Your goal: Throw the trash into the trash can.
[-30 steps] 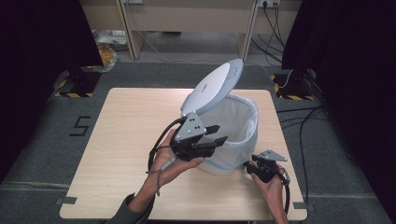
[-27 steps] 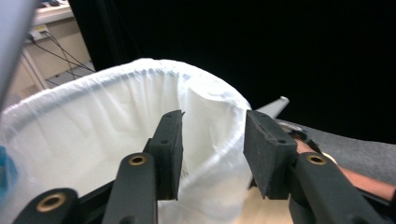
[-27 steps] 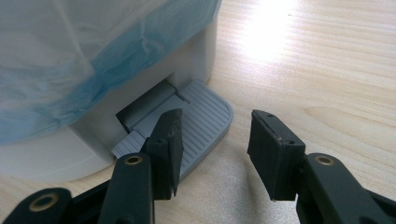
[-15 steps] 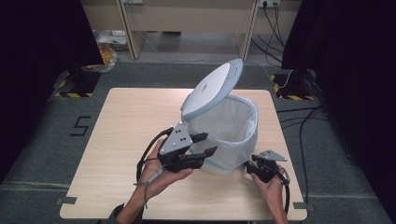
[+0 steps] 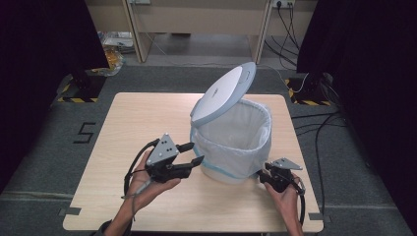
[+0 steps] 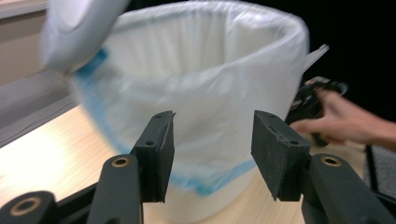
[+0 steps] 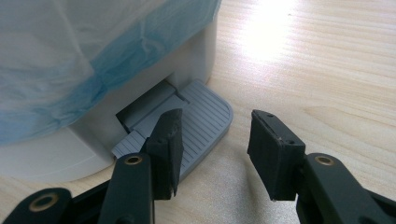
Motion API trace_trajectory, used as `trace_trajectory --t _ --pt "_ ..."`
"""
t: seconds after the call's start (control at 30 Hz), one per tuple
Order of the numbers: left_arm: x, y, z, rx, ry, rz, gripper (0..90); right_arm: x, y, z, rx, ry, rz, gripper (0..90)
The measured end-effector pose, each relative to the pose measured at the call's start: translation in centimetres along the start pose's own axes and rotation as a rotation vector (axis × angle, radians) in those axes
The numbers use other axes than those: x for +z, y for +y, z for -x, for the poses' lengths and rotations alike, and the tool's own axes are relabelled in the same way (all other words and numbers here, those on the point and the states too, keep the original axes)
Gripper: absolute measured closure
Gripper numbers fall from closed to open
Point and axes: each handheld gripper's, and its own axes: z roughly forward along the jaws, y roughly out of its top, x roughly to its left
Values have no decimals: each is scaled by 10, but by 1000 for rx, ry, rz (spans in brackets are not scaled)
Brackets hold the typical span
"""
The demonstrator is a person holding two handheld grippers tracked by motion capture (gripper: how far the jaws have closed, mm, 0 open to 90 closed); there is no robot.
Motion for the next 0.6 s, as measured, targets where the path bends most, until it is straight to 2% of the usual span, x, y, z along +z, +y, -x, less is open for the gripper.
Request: trace_trajectory --t 0.2,0.4,0.47,0.6 --pt "-9 -16 -15 1 45 2 469 0 0 0 0 0 0 545" --pt "-11 -42 -34 -35 75 4 458 0 0 0 -2 -1 0 546" --pt "-11 -57 -45 -67 109 -8 450 0 0 0 -1 -1 0 545" --pt "-12 -68 -52 -94 133 -19 426 0 0 0 -1 0 0 546"
